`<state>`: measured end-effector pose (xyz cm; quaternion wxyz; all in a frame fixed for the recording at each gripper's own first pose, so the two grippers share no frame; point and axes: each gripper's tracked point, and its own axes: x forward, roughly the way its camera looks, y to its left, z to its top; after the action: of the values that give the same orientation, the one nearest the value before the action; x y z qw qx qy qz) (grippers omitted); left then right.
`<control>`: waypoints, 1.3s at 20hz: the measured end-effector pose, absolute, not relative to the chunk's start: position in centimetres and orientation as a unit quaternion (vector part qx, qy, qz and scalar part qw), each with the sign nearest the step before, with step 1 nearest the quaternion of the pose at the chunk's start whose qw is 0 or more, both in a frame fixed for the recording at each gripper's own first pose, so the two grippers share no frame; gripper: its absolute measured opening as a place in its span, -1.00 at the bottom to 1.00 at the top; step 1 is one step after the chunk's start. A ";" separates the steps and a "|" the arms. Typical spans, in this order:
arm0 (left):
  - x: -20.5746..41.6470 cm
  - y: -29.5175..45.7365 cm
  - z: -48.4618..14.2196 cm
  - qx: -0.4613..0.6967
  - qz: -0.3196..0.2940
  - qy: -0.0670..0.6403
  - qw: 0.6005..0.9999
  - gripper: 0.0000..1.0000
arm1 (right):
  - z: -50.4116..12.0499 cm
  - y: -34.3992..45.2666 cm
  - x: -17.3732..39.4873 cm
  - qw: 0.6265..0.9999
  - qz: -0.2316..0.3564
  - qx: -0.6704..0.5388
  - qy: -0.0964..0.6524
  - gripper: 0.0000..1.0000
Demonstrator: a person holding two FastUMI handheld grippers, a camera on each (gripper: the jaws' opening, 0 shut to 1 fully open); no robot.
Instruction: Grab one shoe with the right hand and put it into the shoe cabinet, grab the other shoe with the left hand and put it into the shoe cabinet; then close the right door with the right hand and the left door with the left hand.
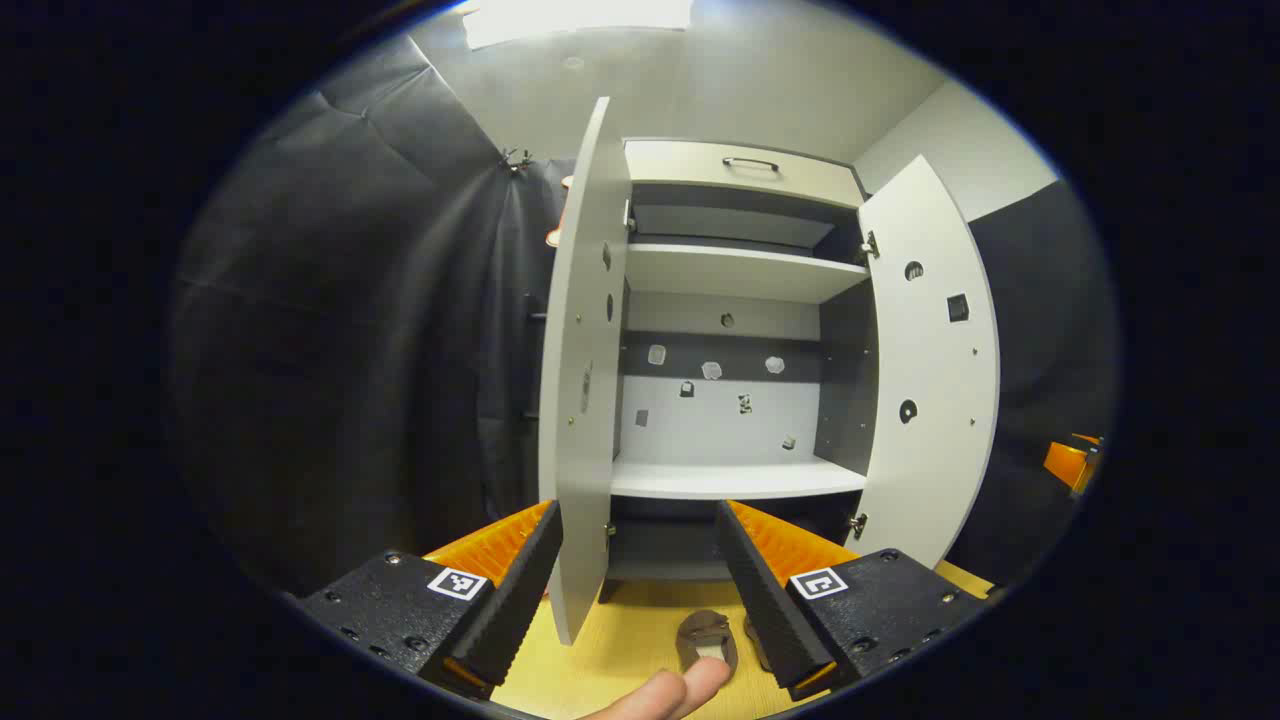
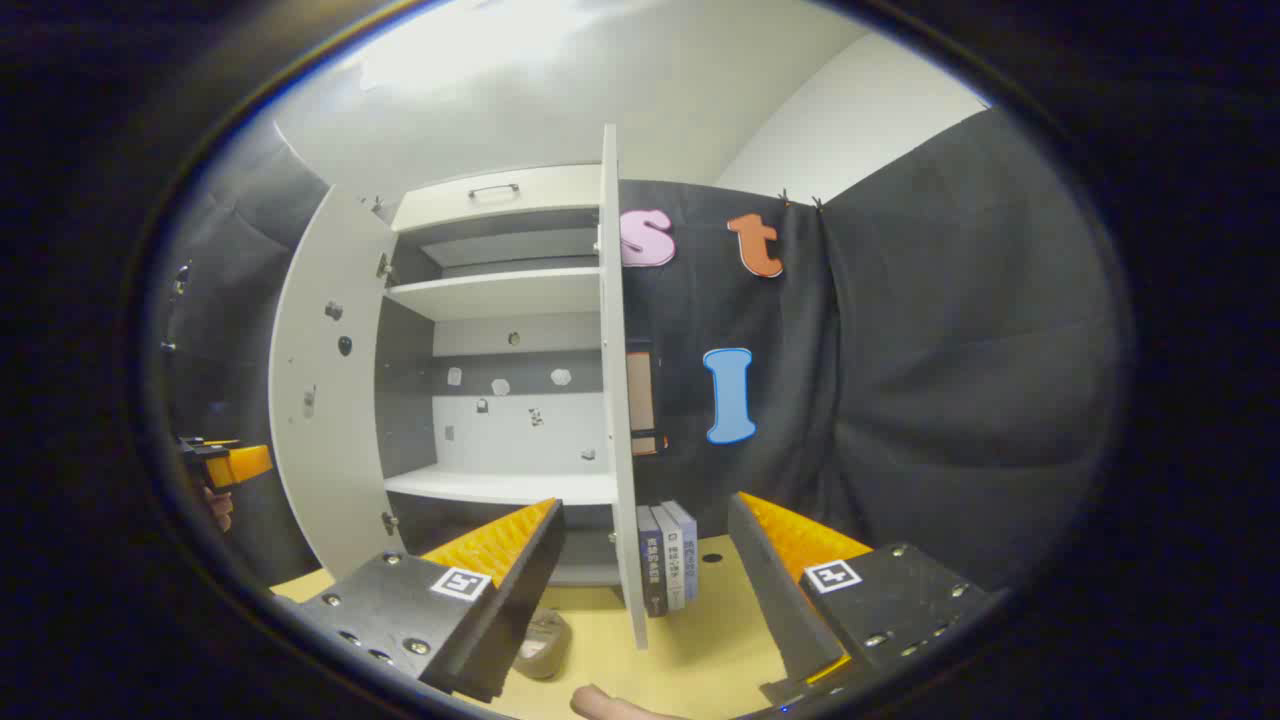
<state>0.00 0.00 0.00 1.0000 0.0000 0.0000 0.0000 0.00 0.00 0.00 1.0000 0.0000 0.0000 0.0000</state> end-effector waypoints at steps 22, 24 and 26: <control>-0.9 -2.4 -0.5 0.002 -0.025 -0.007 1.000 0.89 | -2.9 1.0 0.0 1.000 0.024 -0.008 0.012 0.96; -0.9 -1.8 -0.7 0.000 -0.019 -0.006 1.000 0.89 | -4.0 2.1 0.6 0.999 0.032 -0.016 0.020 0.96; -1.0 -1.9 -1.3 -0.007 -0.023 -0.002 1.000 0.89 | -5.6 3.8 1.5 0.999 0.040 -0.021 0.030 0.96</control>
<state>-1.00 -1.88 -1.32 0.9997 -0.0071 -0.0018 -0.0228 1.54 3.76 -5.57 0.9985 -0.0211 0.0298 0.0401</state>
